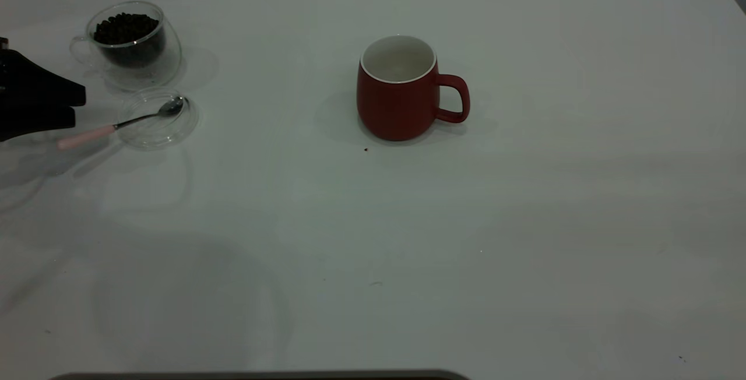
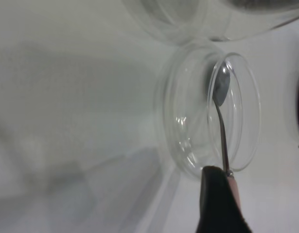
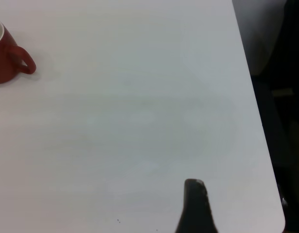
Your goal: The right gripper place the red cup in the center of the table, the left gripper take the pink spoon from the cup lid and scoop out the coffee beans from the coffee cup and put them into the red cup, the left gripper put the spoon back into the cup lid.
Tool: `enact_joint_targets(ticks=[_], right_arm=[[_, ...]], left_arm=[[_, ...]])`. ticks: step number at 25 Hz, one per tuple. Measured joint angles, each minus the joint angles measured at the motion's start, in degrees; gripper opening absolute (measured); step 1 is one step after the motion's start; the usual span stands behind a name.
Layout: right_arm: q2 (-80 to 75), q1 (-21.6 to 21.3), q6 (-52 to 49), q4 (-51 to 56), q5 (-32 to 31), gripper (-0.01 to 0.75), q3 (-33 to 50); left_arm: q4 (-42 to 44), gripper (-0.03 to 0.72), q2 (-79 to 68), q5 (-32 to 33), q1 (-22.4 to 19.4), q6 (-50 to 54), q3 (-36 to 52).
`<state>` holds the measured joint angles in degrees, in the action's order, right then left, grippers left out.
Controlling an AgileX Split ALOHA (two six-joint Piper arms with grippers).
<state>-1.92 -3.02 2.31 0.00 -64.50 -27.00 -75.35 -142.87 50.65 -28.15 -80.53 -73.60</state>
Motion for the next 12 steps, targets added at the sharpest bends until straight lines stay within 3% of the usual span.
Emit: enact_joint_targets(ticks=[7,12], right_arm=[[0.0,0.0,0.0,0.0,0.0,0.591,0.0],[0.0,0.0,0.0,0.0,0.0,0.591,0.0]], left_arm=[[2.4,0.483,3.2,0.1,0.0,0.2,0.0],[9.8,0.484,12.4,-0.7,2.9,8.8,0.0]])
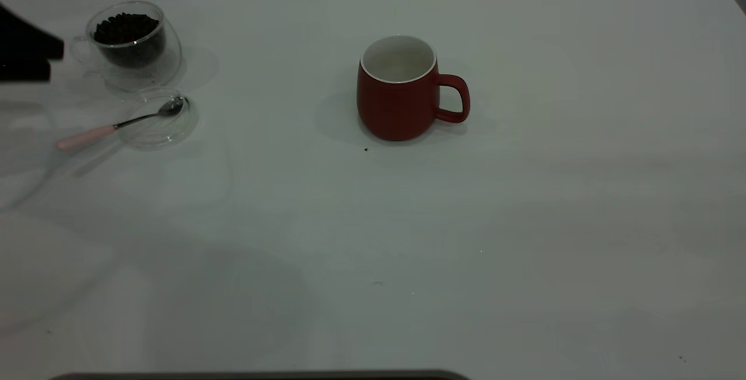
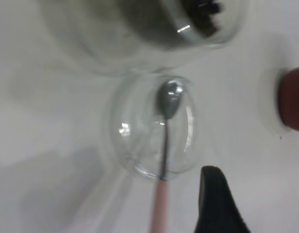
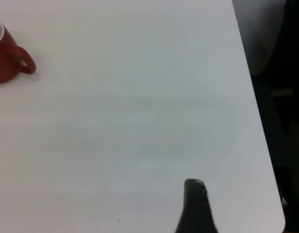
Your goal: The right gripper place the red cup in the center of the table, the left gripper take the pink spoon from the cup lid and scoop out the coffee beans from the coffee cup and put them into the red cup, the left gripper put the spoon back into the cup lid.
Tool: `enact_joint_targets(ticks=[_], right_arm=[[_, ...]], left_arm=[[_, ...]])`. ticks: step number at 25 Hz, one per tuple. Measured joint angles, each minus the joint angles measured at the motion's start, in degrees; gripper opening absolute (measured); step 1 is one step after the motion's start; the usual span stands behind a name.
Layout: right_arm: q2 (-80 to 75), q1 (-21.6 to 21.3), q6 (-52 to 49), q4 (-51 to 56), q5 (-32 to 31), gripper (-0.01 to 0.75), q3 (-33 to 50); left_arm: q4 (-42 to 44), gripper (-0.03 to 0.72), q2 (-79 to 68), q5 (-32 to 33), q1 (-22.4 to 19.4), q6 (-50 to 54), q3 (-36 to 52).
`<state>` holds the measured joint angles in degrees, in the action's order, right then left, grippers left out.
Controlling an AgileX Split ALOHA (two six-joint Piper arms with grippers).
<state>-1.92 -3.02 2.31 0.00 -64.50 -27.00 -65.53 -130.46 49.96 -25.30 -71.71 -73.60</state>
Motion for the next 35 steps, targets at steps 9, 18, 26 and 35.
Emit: enact_joint_targets(ticks=[9,18,26,35], right_arm=[[0.0,0.0,0.0,0.0,0.0,0.591,0.0],[0.0,0.0,0.0,0.0,0.0,0.591,0.0],[0.0,0.0,0.0,0.0,0.0,0.591,0.0],[0.0,0.0,0.0,0.0,0.0,0.591,0.0]], left_arm=[[19.4,0.484,18.1,-4.5,13.0,23.0,0.0],[52.2,0.484,27.9,6.3,22.2,61.2,0.1],[63.9,0.480,32.6,17.1,23.0,77.5,0.1],[58.7,0.480,44.0,17.1,23.0,73.4,5.9]])
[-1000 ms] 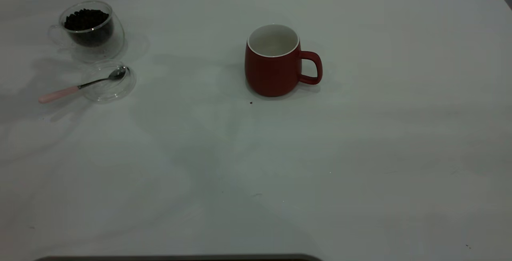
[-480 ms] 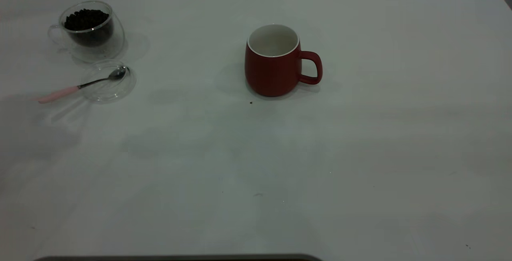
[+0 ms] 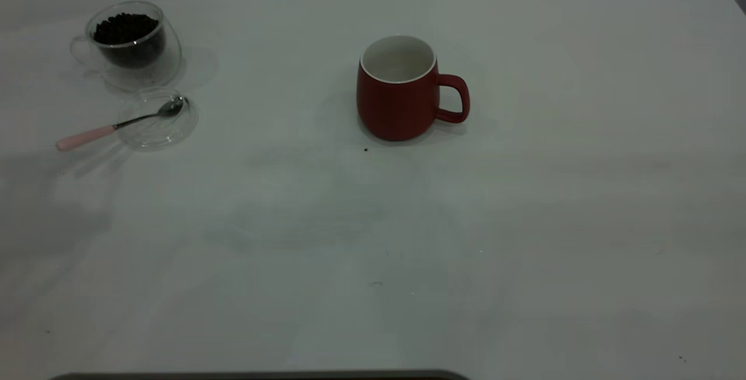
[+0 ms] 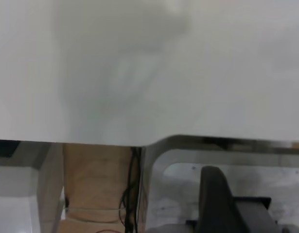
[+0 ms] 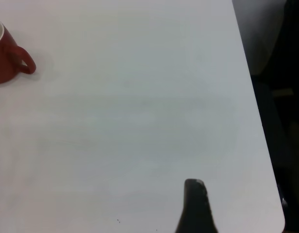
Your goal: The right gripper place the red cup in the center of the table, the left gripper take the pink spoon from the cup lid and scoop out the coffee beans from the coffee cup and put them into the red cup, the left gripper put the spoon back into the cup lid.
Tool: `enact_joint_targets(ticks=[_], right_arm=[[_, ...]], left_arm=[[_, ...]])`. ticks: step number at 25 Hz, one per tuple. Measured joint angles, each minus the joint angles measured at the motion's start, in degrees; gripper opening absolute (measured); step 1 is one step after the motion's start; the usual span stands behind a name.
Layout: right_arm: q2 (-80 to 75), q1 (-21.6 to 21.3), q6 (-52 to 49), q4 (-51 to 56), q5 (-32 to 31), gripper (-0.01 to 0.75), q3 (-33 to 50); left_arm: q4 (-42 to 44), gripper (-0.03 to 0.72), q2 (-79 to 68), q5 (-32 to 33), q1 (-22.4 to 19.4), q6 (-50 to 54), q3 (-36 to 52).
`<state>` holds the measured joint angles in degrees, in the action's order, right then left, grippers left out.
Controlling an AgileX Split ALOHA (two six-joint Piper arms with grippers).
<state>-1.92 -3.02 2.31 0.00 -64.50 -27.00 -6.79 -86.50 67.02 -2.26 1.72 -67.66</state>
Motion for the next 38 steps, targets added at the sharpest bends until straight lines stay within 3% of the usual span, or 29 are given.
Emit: enact_joint_targets(ticks=[6,17,26,38], right_arm=[[0.0,0.0,0.0,0.0,0.0,0.591,0.0],[0.0,0.0,0.0,0.0,0.0,0.591,0.0],[0.0,0.0,0.0,0.0,0.0,0.591,0.0],[0.0,0.0,0.0,0.0,0.0,0.591,0.0]], left_arm=[[-0.4,0.478,15.9,0.0,0.0,-7.8,12.9],[-1.7,0.479,51.5,-0.3,0.0,-9.0,29.8],[1.4,0.479,70.5,-0.9,0.0,-9.2,35.2],[1.7,0.479,81.1,-2.1,0.0,-9.0,39.5]])
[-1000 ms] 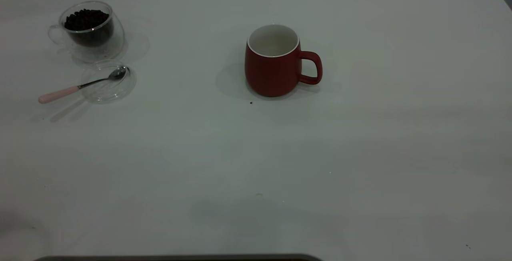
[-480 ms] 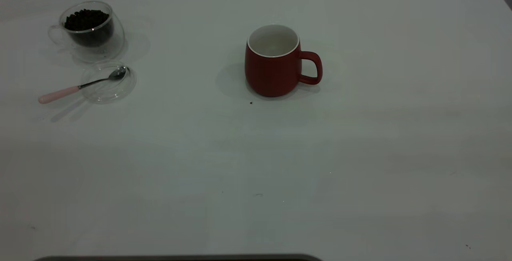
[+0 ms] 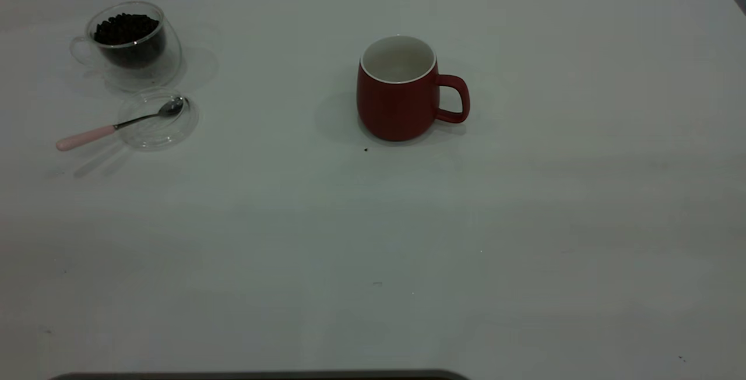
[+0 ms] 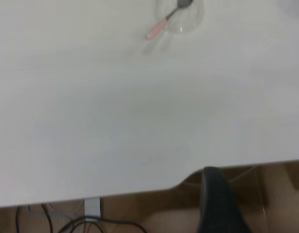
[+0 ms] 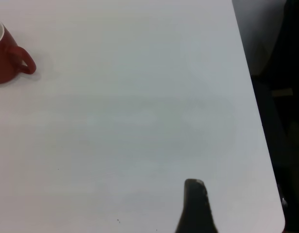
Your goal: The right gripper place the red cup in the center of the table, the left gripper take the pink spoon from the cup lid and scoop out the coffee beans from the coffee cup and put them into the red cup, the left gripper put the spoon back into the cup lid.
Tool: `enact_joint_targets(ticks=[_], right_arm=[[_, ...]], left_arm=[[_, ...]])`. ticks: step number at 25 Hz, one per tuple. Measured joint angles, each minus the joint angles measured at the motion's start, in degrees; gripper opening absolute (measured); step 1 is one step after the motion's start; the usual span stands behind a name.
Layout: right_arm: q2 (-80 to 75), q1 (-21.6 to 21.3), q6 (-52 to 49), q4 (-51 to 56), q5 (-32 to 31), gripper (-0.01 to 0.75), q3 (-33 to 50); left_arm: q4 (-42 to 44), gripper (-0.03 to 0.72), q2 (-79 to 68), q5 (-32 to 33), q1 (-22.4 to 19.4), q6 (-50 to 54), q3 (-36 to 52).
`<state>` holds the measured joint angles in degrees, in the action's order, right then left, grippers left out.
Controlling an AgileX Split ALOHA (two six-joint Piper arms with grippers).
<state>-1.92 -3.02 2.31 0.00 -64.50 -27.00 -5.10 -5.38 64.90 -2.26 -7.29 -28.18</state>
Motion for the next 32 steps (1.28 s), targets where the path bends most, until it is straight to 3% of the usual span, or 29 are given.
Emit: enact_joint_targets(ticks=[32], right_arm=[[0.0,0.0,0.0,0.0,0.0,0.591,0.0]], left_arm=[[0.0,0.479,6.4,0.2,0.0,0.0,0.3]])
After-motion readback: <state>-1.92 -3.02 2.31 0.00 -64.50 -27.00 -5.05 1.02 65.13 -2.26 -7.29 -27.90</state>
